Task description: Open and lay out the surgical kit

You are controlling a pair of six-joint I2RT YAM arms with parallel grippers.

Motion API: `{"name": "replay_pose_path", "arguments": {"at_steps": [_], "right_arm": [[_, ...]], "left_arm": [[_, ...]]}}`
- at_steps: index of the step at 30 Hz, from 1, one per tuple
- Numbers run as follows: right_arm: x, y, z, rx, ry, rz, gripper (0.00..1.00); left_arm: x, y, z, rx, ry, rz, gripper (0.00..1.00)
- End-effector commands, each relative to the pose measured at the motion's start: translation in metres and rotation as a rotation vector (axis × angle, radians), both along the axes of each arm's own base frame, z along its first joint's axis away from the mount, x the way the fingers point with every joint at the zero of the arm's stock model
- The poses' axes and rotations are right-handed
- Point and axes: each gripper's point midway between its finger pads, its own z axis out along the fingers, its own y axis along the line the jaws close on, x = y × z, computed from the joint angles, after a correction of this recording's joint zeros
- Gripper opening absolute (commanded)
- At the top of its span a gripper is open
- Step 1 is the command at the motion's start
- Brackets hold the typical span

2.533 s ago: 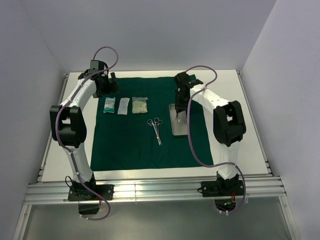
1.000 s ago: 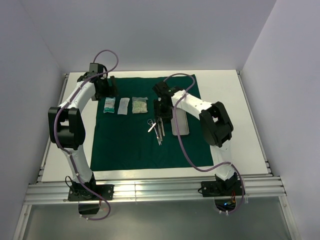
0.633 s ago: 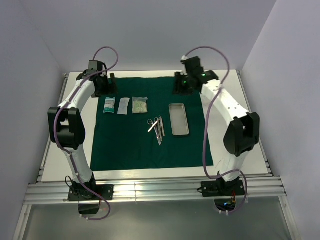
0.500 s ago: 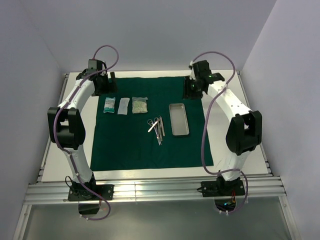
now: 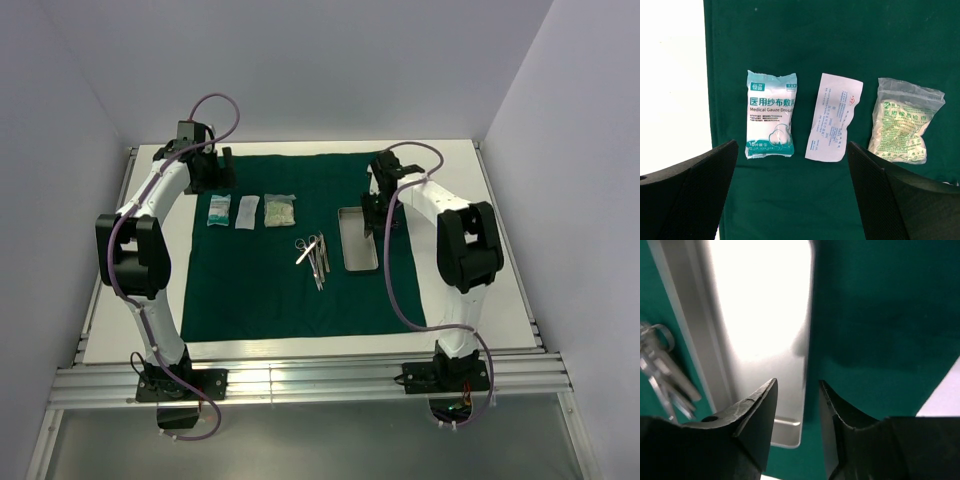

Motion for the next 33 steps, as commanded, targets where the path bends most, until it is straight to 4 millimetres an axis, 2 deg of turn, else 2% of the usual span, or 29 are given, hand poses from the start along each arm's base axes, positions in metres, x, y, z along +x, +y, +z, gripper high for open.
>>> {"name": "replay_pose_path", "arguments": {"at_steps": [1,3,6,8,11,12,14,15,17,18,20,21,23,27,29,33], "right_arm": [[0.012,-0.003,-0.011,-0.044,-0.008,-0.040,0.45],[0.010,-0.005,-0.021,-0.063,0.017,-0.047,0.40],[0.009,-0.004,-0.025,-0.060,0.026,-0.051,0.36],[0.007,-0.003,-0.027,-0.056,0.032,-0.050,0.26],[0.008,-0.006,-0.028,-0.071,0.034,-0.066,0.04],[0.012,-0.006,-0.023,-0.074,0.017,-0.067,0.00],[0.024,-0.011,-0.014,-0.087,-0.017,-0.070,0.00],[0.040,-0.016,-0.003,-0.081,-0.053,-0.082,0.00],[0.057,-0.026,0.006,-0.102,-0.090,-0.081,0.00],[0.076,-0.033,0.015,-0.100,-0.130,-0.091,0.00],[0.094,-0.043,0.022,-0.124,-0.170,-0.075,0.00],[0.111,-0.053,0.026,-0.149,-0.199,-0.090,0.00],[0.125,-0.061,0.030,-0.171,-0.224,-0.080,0.00],[0.154,-0.071,0.028,-0.205,-0.269,-0.094,0.00],[0.161,-0.078,0.023,-0.214,-0.275,-0.101,0.00],[0.173,-0.078,0.015,-0.203,-0.277,-0.101,0.00]], "left_arm": [[0.002,0.002,0.014,0.009,-0.036,-0.014,0.94],[0.002,0.003,0.013,0.016,-0.034,-0.015,0.94],[0.002,0.003,0.012,0.020,-0.030,-0.019,0.95],[0.003,0.003,0.011,0.022,-0.028,-0.022,0.95],[0.003,0.004,0.005,0.034,-0.014,-0.028,0.95],[0.003,0.011,0.003,0.065,-0.010,-0.016,0.95],[0.003,0.014,0.000,0.082,0.000,-0.020,0.95],[0.004,0.014,-0.001,0.087,-0.002,-0.025,0.96],[0.006,0.012,0.003,0.073,-0.012,-0.042,0.97],[0.007,0.011,0.005,0.072,-0.020,-0.054,0.98],[0.010,0.007,0.008,0.057,-0.035,-0.075,0.99],[0.011,0.006,0.009,0.055,-0.036,-0.080,0.99],[0.012,0.004,0.006,0.045,-0.023,-0.087,0.99],[0.013,0.003,0.003,0.038,-0.012,-0.081,0.99],[0.013,0.003,0.000,0.039,-0.007,-0.082,0.99],[0.013,0.005,-0.005,0.055,0.004,-0.080,0.99]]}}
